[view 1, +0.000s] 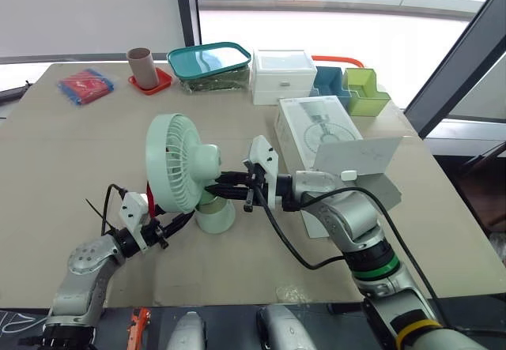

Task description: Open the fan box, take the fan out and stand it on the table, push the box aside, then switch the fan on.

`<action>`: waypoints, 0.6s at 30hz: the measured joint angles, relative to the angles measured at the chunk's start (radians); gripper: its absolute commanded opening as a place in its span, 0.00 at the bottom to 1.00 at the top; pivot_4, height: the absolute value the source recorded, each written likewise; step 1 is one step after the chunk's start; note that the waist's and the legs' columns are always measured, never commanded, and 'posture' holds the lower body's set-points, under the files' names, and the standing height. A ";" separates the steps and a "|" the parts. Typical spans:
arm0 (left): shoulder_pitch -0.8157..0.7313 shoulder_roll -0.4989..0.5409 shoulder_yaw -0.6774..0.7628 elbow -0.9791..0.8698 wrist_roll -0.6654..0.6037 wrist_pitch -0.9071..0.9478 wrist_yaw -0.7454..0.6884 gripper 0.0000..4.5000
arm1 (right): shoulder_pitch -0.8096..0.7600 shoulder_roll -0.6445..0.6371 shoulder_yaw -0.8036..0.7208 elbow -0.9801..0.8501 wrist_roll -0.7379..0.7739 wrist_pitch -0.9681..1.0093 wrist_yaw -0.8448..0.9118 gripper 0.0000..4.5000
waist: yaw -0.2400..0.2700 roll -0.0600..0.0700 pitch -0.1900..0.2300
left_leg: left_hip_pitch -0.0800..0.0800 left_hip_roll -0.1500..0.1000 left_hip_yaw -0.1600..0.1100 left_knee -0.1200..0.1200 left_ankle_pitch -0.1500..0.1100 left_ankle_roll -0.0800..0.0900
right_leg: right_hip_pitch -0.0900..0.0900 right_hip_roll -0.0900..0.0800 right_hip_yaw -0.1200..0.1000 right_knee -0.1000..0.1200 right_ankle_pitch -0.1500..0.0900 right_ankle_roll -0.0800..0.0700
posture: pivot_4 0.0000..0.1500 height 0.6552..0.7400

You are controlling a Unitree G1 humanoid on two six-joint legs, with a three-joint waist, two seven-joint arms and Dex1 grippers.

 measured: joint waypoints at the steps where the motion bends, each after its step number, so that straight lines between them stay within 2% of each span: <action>1: -0.006 -0.001 0.000 0.004 0.003 0.000 0.000 0.48 | 0.000 0.000 0.000 -0.001 0.000 0.000 -0.001 0.09 | 0.000 0.000 0.000 | 0.000 0.000 0.000 0.000 0.000 0.000 | 0.000 0.000 0.000 0.000 0.000 0.000 | 1.00 1.00; 18: -0.015 -0.005 -0.001 0.010 0.008 0.000 0.000 0.48 | 0.003 -0.001 0.000 -0.005 0.001 0.000 -0.006 0.09 | 0.000 0.000 0.000 | 0.000 0.000 0.000 0.001 0.000 0.000 | 0.000 0.000 0.000 0.000 0.000 0.000 | 1.00 1.00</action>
